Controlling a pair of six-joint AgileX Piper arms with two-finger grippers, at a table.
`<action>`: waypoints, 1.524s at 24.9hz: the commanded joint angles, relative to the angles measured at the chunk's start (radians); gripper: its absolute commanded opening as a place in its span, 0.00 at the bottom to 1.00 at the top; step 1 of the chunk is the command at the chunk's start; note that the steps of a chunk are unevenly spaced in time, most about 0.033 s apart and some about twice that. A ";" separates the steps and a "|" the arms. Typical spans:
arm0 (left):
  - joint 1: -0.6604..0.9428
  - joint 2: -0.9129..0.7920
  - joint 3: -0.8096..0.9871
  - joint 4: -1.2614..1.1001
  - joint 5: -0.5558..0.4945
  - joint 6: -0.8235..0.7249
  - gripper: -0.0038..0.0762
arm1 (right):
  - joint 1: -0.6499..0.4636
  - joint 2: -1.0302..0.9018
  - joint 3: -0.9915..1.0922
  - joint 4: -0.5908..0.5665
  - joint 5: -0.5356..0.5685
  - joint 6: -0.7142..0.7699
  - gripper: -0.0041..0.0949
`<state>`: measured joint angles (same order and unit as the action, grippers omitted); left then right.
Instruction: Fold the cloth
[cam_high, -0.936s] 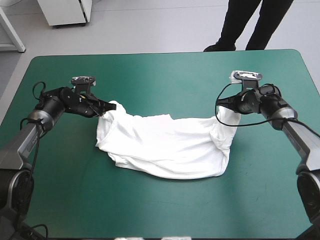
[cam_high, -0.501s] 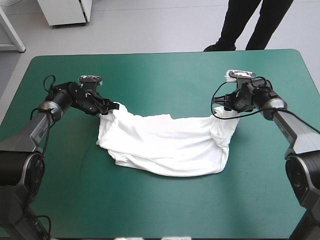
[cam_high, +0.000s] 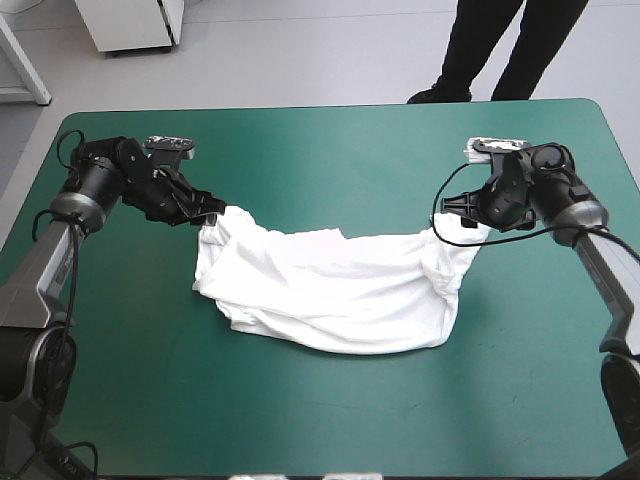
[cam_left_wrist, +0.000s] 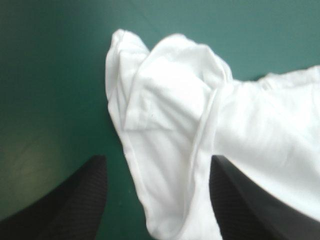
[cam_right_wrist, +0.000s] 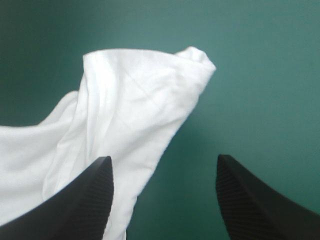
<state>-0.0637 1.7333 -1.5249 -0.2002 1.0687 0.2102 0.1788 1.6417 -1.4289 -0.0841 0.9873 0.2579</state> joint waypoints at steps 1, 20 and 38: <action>-0.004 -0.130 -0.033 0.043 0.063 -0.070 0.58 | -0.004 -0.140 -0.031 -0.009 0.084 -0.013 0.59; -0.004 0.208 -0.134 0.072 0.002 -0.096 0.58 | -0.004 -0.294 -0.030 -0.042 0.188 -0.021 0.56; -0.036 0.279 -0.138 0.040 -0.009 -0.031 0.04 | -0.002 -0.297 -0.023 0.099 0.261 -0.078 0.56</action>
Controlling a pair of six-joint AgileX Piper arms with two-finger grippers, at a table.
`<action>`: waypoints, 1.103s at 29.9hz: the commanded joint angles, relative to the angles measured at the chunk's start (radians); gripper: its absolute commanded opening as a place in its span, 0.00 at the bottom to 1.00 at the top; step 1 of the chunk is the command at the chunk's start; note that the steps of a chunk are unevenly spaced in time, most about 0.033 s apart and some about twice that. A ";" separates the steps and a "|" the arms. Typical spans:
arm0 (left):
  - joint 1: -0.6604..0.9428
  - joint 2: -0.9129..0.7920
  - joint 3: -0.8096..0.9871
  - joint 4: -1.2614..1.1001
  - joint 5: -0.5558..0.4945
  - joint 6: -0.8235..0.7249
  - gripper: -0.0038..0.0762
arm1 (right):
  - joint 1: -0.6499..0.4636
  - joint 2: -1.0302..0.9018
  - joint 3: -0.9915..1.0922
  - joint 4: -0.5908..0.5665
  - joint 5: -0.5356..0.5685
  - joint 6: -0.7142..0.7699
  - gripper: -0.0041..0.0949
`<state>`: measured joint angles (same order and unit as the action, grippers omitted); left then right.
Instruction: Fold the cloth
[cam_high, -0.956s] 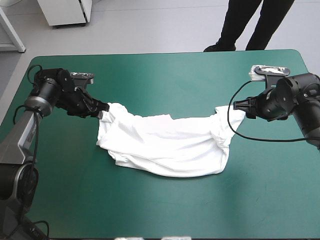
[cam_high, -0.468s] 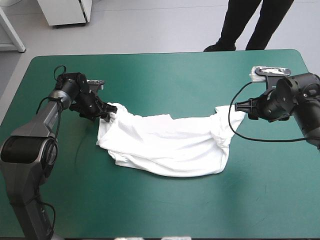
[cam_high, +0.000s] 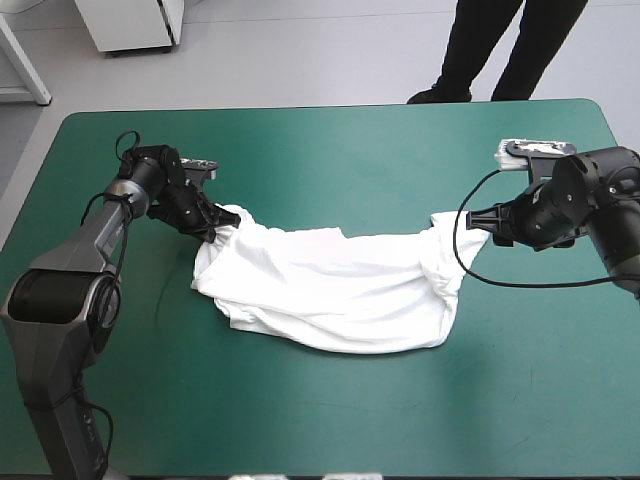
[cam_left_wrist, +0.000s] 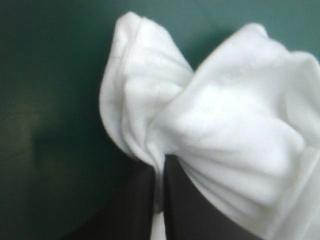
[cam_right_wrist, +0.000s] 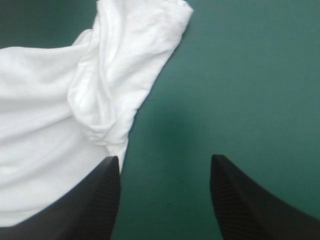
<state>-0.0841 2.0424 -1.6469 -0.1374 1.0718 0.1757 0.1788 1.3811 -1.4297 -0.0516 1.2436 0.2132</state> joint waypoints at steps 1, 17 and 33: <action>-0.021 -0.030 -0.016 -0.025 -0.012 0.003 0.04 | 0.010 -0.036 -0.015 0.089 0.000 -0.039 0.56; -0.021 -0.030 -0.016 -0.055 -0.015 0.003 0.04 | 0.176 0.007 0.341 0.018 -0.304 0.125 0.56; -0.021 -0.030 -0.016 -0.058 -0.015 0.003 0.04 | 0.206 0.209 0.419 0.045 -0.408 0.106 0.53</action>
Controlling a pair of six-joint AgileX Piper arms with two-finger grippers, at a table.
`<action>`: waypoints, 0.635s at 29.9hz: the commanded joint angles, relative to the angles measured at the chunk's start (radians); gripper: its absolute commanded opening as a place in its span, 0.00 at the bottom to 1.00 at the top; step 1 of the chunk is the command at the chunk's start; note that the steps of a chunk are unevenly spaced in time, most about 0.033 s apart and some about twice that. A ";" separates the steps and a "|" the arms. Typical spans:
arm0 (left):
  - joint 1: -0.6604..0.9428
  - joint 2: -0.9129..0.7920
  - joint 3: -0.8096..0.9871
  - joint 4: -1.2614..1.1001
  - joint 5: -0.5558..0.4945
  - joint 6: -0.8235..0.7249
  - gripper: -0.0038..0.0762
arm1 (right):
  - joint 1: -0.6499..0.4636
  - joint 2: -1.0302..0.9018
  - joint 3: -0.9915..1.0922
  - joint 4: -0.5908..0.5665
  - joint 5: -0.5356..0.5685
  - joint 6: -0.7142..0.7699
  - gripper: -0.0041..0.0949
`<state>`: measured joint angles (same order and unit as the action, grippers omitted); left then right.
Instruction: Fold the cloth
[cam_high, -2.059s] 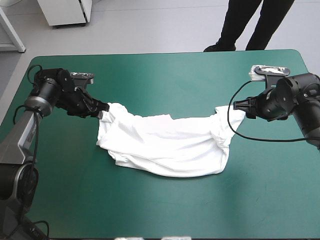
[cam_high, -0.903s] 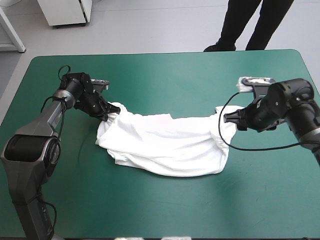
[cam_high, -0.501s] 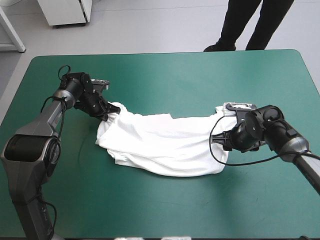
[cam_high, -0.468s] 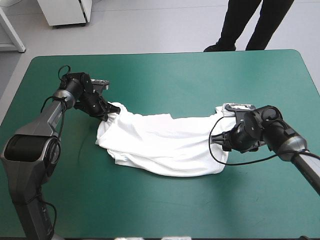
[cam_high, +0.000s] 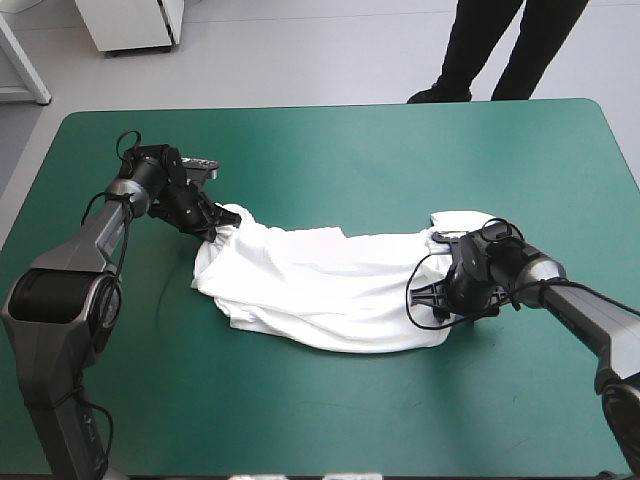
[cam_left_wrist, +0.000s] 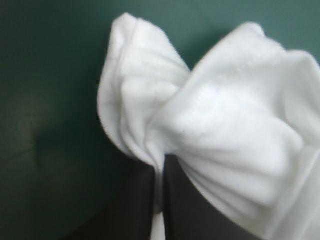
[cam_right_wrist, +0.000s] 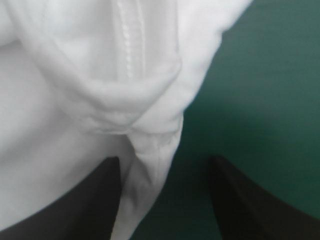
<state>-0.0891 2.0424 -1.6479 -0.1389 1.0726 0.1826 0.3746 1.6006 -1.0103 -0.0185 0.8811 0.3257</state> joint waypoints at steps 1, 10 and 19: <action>-0.017 -0.030 -0.015 -0.057 -0.016 -0.004 0.04 | 0.012 0.000 -0.001 0.018 -0.063 -0.007 0.49; -0.017 -0.030 -0.024 -0.059 0.039 0.011 0.04 | 0.021 0.050 -0.001 0.058 -0.085 -0.018 0.03; -0.017 -0.167 -0.063 -0.059 0.152 0.023 0.04 | 0.021 -0.115 -0.078 0.002 0.050 -0.018 0.02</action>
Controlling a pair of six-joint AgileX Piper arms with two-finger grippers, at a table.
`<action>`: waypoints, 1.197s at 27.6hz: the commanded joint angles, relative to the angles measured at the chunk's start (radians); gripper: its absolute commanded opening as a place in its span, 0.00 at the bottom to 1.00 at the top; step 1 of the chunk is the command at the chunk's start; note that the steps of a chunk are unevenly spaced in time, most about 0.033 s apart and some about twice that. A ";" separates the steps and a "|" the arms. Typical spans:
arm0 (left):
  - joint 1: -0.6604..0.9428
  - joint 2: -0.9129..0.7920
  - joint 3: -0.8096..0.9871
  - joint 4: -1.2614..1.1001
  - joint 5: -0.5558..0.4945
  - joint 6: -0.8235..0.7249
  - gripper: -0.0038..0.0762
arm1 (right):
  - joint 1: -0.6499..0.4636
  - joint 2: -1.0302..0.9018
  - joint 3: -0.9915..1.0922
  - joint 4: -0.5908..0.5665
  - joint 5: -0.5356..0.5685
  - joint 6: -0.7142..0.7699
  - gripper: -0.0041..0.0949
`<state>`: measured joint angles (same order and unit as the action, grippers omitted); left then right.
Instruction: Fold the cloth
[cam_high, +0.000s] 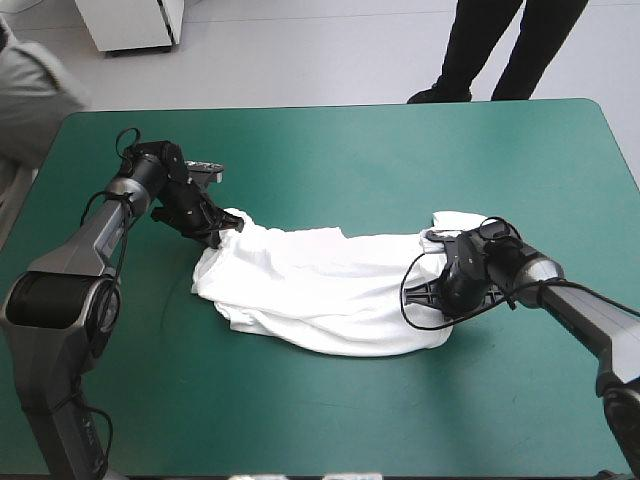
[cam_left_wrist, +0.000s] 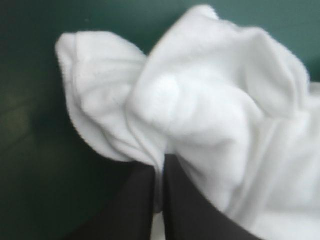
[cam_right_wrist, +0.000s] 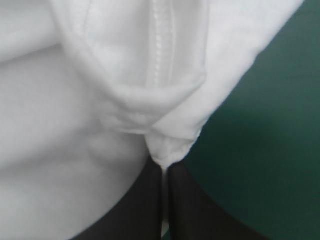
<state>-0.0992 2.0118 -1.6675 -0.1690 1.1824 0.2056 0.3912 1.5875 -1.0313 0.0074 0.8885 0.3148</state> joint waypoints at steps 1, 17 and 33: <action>-0.006 -0.169 -0.049 -0.029 0.052 0.000 0.04 | 0.004 -0.134 -0.079 -0.036 0.060 -0.008 0.02; -0.006 -0.604 -0.342 -0.140 0.106 -0.011 0.04 | 0.004 -0.431 -0.581 -0.152 0.348 -0.067 0.02; -0.006 -0.657 -0.949 -0.265 0.105 -0.082 0.04 | 0.004 -0.440 -1.157 -0.060 0.360 -0.164 0.03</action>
<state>-0.1000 1.3739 -2.5757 -0.4158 1.2497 0.1491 0.3925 1.1534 -2.1638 -0.0812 1.2489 0.1607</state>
